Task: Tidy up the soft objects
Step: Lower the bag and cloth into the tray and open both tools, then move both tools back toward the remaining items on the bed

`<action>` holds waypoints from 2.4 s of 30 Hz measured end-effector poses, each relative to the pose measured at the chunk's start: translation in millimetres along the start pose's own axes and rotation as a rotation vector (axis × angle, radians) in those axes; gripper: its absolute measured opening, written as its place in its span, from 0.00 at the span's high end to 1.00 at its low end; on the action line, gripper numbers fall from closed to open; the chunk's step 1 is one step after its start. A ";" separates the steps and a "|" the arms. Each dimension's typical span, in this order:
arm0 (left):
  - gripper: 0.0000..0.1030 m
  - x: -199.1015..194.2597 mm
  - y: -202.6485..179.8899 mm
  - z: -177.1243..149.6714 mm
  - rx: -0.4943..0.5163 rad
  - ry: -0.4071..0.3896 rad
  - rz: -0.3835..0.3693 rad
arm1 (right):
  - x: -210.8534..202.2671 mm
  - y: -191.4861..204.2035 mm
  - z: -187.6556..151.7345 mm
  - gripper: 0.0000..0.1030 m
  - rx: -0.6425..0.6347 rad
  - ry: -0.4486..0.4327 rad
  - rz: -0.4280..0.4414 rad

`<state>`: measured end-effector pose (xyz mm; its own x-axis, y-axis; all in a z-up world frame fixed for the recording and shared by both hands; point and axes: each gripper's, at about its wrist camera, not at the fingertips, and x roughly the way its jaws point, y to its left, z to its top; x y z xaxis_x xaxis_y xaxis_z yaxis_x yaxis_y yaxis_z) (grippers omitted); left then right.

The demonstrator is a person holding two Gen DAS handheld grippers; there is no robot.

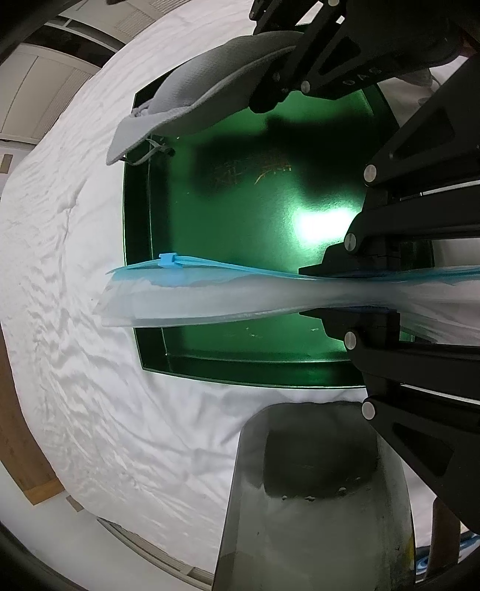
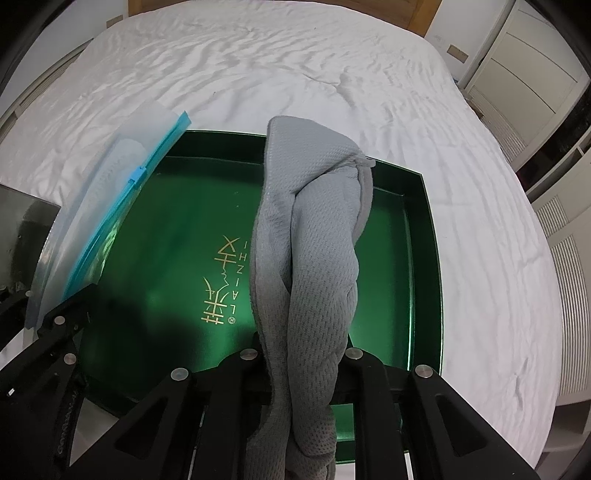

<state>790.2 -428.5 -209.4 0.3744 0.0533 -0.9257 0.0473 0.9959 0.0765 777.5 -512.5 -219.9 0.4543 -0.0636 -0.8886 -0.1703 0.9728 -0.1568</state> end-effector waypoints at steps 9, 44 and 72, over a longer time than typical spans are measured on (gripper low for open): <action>0.88 0.0 2.7 5.7 -0.004 -0.020 -0.001 | 2.7 -1.8 3.8 0.70 0.001 -0.008 0.004; 0.46 -51.9 4.6 -22.6 -0.069 -0.117 -0.037 | -66.3 -14.3 -29.0 0.19 0.118 -0.161 -0.099; 0.45 -212.4 286.0 -289.9 -0.087 -0.107 0.029 | -265.5 273.8 -204.3 0.19 -0.107 -0.177 0.218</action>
<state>455.8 -134.0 -98.2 0.4714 0.0786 -0.8784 -0.0434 0.9969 0.0660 431.5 -274.6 -115.0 0.5409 0.1929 -0.8187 -0.3675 0.9297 -0.0237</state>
